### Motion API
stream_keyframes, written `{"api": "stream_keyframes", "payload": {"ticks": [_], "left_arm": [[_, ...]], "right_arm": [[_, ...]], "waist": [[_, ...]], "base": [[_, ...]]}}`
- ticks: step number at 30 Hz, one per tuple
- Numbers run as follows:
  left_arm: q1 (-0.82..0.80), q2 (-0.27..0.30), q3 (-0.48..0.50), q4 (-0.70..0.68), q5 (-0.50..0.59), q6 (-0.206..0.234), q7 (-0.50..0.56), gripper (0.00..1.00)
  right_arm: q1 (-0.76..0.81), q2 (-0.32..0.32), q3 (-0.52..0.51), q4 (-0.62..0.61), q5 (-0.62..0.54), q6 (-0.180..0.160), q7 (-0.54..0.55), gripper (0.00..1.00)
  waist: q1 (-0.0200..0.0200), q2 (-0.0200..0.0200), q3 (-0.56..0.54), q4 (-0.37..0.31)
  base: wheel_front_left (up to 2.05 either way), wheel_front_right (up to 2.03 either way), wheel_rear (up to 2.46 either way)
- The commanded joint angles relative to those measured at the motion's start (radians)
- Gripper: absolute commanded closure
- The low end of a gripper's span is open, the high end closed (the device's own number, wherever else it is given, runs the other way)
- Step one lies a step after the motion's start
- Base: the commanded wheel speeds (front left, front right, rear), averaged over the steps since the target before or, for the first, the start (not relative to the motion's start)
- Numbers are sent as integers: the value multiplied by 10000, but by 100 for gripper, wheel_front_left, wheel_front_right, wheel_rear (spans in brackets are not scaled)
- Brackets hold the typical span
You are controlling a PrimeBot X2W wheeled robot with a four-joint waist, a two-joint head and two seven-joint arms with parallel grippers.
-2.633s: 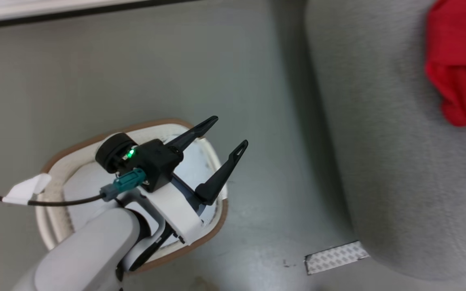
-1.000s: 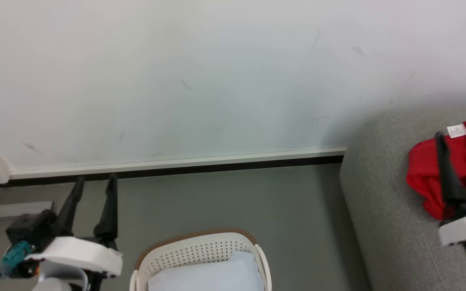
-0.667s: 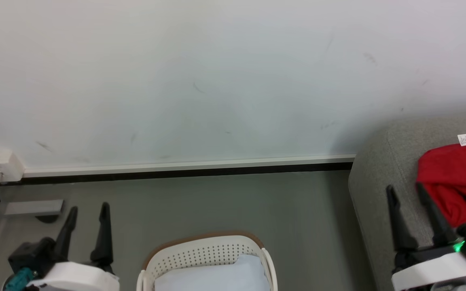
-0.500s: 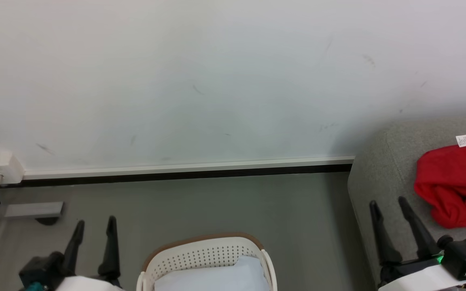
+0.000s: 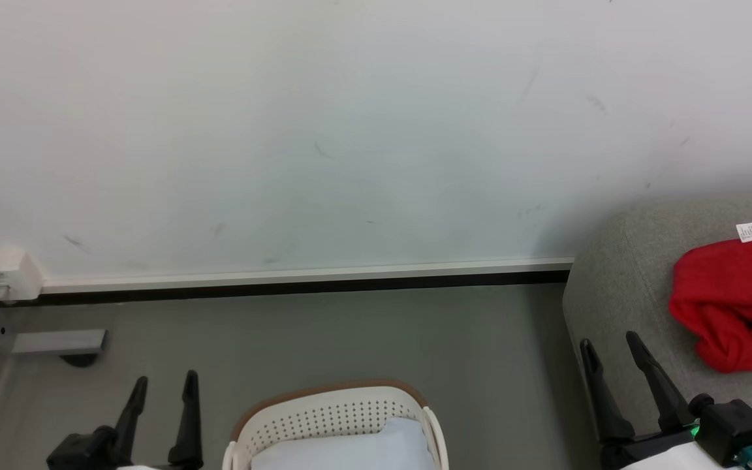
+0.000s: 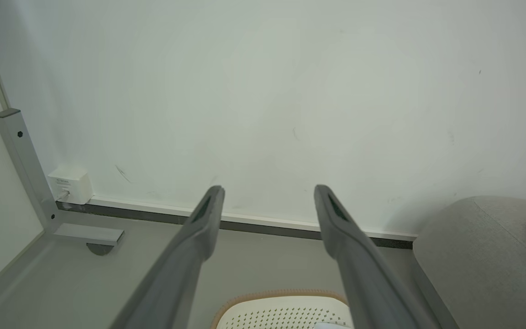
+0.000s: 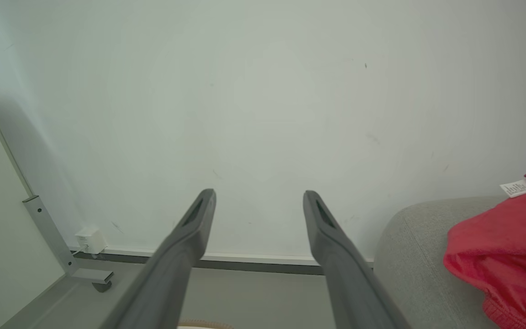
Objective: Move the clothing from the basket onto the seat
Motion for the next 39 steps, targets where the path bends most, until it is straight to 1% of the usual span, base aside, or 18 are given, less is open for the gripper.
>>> {"api": "stream_keyframes", "payload": {"ticks": [1,8,13,14,17,32,33,39], "left_arm": [[-55,-49,101,30,197,-66,-6,0],[-106,-294,453,145,639,-334,-7,0],[-133,-427,695,271,721,-520,-7,0],[-68,-437,681,272,589,-512,3,100],[60,-540,659,536,537,-509,45,100],[-158,-592,827,448,-2199,-616,813,100],[-158,-592,827,448,-2199,-616,813,100],[-216,-610,861,392,-3163,-655,1056,100]], "right_arm": [[4,-43,-49,-51,-129,-23,-30,0],[12,-106,-101,131,-246,-23,-31,0],[-49,-82,9,251,-260,-23,-31,0],[1,-30,24,238,-245,0,2,100],[161,19,50,455,-192,2,33,100],[104,96,-538,406,2327,-1,702,100],[104,96,-538,406,2327,-1,702,100],[80,129,-751,390,3211,-2,946,100]], "waist": [[0,-1,-4,7],[0,-1,-32,7],[0,-1,-40,-23],[0,-1,-40,-20],[0,-1,-41,-17],[0,-1,3,83],[0,-1,3,83],[0,-1,21,123]], "base": [[0,0,0],[0,0,0],[0,0,0],[0,0,0],[0,0,0],[0,0,0],[0,0,0],[0,0,0]]}}
